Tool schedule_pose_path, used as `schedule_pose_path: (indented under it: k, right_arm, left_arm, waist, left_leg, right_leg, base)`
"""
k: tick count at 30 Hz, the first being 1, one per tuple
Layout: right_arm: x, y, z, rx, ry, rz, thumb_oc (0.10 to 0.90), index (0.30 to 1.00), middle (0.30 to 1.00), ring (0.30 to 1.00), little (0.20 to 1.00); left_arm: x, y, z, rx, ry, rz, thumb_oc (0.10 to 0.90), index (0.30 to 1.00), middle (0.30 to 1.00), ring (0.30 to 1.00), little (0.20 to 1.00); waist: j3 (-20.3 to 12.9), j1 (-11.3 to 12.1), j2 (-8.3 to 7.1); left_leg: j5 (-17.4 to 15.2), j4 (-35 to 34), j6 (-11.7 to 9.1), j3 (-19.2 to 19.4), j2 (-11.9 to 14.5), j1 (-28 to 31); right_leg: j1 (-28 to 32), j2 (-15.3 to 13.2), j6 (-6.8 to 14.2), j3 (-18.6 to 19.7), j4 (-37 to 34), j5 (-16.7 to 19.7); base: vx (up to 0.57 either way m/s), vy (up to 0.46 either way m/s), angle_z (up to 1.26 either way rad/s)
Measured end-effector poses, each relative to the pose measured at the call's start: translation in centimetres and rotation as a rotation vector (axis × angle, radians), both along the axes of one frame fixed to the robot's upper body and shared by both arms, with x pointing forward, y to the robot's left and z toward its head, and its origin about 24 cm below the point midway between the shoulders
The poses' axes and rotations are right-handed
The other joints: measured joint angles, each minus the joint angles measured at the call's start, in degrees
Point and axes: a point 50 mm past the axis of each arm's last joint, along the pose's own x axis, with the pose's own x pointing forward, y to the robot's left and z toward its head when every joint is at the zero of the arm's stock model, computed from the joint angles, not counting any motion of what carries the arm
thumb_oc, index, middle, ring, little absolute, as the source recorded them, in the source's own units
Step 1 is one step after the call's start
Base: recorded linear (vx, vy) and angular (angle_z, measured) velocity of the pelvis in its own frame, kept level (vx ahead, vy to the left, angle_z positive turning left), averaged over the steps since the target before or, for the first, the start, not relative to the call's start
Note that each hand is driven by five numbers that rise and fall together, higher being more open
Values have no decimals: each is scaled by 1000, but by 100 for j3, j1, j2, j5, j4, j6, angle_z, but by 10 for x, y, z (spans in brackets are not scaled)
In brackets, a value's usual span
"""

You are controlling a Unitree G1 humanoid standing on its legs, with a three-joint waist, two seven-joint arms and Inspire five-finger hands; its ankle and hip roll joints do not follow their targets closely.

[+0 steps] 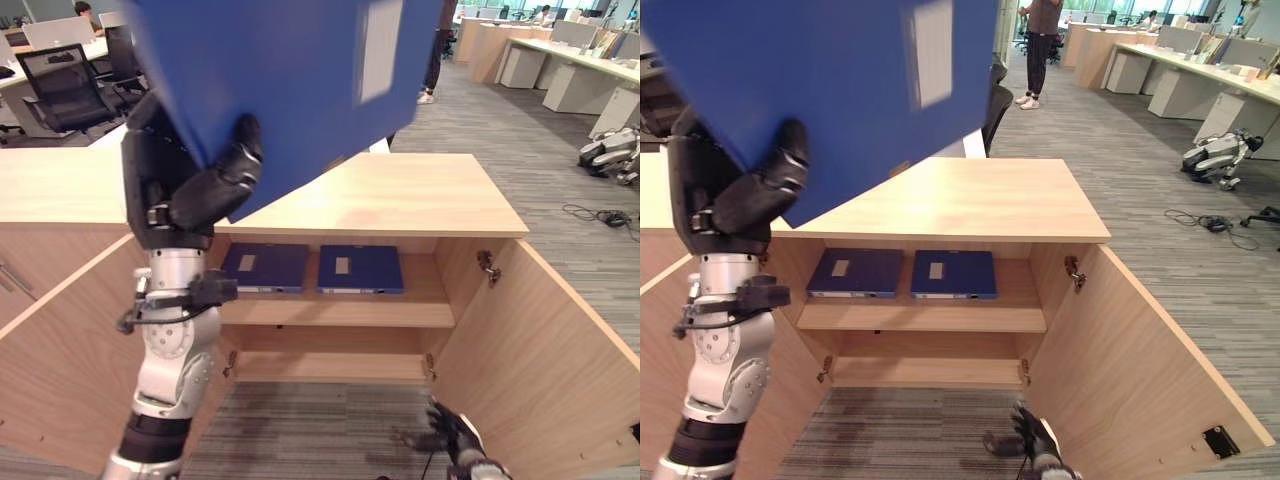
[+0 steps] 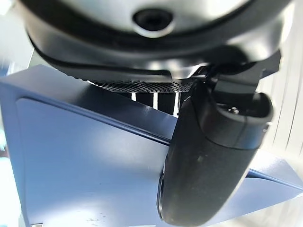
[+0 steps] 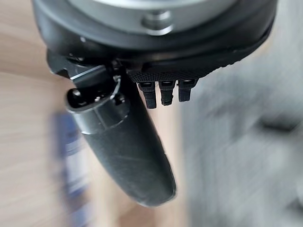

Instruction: Put the empty folder in the office cabinet

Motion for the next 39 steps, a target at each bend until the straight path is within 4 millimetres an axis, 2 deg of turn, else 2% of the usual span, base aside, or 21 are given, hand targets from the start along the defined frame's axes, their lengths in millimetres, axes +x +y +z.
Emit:
schedule_pose_path:
  k: [1, 2, 3, 4, 8, 12, 13, 19, 21, 27, 39]
  right_arm:
    - [6, 6, 9, 55, -56, 7, 800, 900, 900, 900, 900]
    - [18, 20, 28, 200, -139, 7, 800, 900, 900, 900, 900]
    - [21, 24, 35, 252, -177, 8, 800, 900, 900, 900, 900]
    - [29, 33, 48, 376, -229, 0, 800, 900, 900, 900, 900]
    - [33, 50, 71, 675, -274, -58, 800, 900, 900, 900, 900]
    - [38, 59, 98, 836, -352, -15, 800, 900, 900, 900, 900]
    - [42, 60, 108, 880, -399, -17, 800, 900, 900, 900, 900]
    - [60, 68, 146, 990, -561, 30, 800, 900, 900, 900, 900]
    - [65, 71, 153, 1013, -583, 40, 800, 900, 900, 900, 900]
    - [70, 74, 161, 1026, -621, 41, 800, 900, 900, 900, 900]
    - [73, 77, 167, 1028, -650, 32, 800, 900, 900, 900, 900]
  left_arm:
    - [-1, -1, -1, -29, -1, -28, 400, 300, 300, 300, 300]
    - [-3, 0, -5, -85, 6, -79, 400, 300, 300, 300, 300]
    - [-4, 1, -8, -104, 15, -95, 400, 300, 300, 300, 300]
    - [-5, 3, -16, -143, 43, -124, 400, 300, 300, 300, 300]
    - [-12, 5, -48, -317, 165, -183, 400, 300, 300, 300, 300]
    - [-22, 11, -81, -408, 313, -194, 400, 300, 300, 300, 300]
    - [-24, 10, -94, -439, 370, -195, 400, 300, 300, 300, 300]
    - [-28, 2, -142, -462, 593, -239, 400, 300, 300, 300, 300]
    - [-29, -1, -154, -479, 632, -257, 400, 300, 300, 300, 300]
    - [-29, -10, -159, -507, 633, -314, 400, 300, 300, 300, 300]
    - [-29, -19, -159, -480, 628, -377, 400, 300, 300, 300, 300]
  waist:
    - [11, -33, 17]
    - [17, 7, 53]
    - [14, -16, 62]
    - [3, 55, 83]
    - [5, 107, 96]
    - [18, 153, 115]
    - [19, 172, 110]
    - [30, 236, 128]
    - [44, 233, 151]
    - [92, 244, 231]
    - [89, 245, 229]
  left_leg:
    - [2, 0, -1, -19, -1, 1]
    - [5, 0, 2, -39, -1, -9]
    - [6, 0, 2, -40, 0, 2]
    - [-5, -1, 0, -46, 3, -7]
    - [34, 0, -14, -67, 0, -1]
    - [27, 1, -7, -71, -8, -6]
    - [27, 3, -6, -73, -8, -7]
    - [26, 2, -6, -66, -7, -7]
    - [26, 2, -6, -60, -7, -9]
    - [25, 2, -3, -55, -6, -8]
    - [25, 4, -3, -53, -4, -7]
  right_leg:
    - [5, -1, -5, -13, 1, -3]
    - [9, -1, 2, -30, 2, 1]
    - [7, -1, 3, -29, 1, 2]
    - [15, 0, -5, -44, 2, -6]
    - [10, -5, 11, -68, 37, -22]
    - [14, -21, 31, -83, 40, -36]
    - [13, -20, 34, -85, 41, -39]
    - [7, -22, 34, -82, 40, -40]
    - [3, -22, 34, -78, 40, -40]
    - [4, -19, 34, -75, 41, -41]
    - [3, -15, 34, -72, 41, -41]
  base:
    - [-9, 11, 7]
    - [35, 13, 7]
    - [39, 10, 5]
    - [0, 0, 0]
    - [1, 1, 3]
    - [-3, 0, 1]
    - [0, 0, 0]
    - [0, 0, 0]
    - [0, 0, 0]
    - [0, 0, 0]
    - [0, 0, 0]
